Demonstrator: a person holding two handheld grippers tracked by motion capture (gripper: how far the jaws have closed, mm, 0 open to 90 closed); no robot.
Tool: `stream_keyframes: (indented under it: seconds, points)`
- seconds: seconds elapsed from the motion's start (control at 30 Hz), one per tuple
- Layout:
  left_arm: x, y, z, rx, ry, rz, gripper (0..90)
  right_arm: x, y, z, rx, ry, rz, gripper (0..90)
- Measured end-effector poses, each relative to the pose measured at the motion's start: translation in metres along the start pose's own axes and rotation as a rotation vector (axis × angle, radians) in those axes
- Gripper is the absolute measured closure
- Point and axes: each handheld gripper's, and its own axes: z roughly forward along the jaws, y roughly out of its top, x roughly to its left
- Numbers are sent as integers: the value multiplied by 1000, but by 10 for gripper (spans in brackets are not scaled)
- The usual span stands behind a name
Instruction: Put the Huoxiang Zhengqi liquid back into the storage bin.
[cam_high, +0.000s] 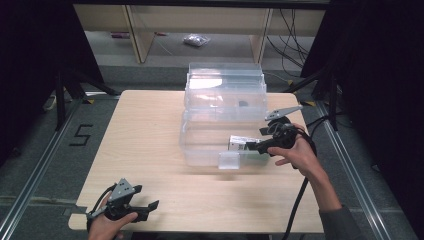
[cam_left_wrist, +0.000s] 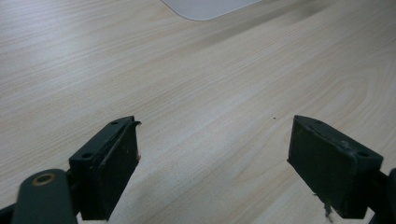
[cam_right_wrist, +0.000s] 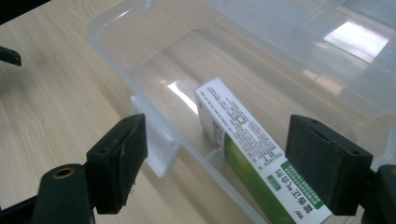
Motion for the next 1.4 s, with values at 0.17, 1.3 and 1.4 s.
stream_keyframes:
  seconds: [0.17, 1.3, 1.4]
  points:
    - [-1, 1, 0, 4, 3, 7, 154, 9, -6, 1, -10, -12, -6, 213]
    - [-2, 1, -2, -4, 10, 15, 154, 53, -45, 23, -97, 24, -8, 190]
    - [-2, 1, -2, -4, 11, 15, 154, 56, -48, 24, -104, 22, 15, 190]
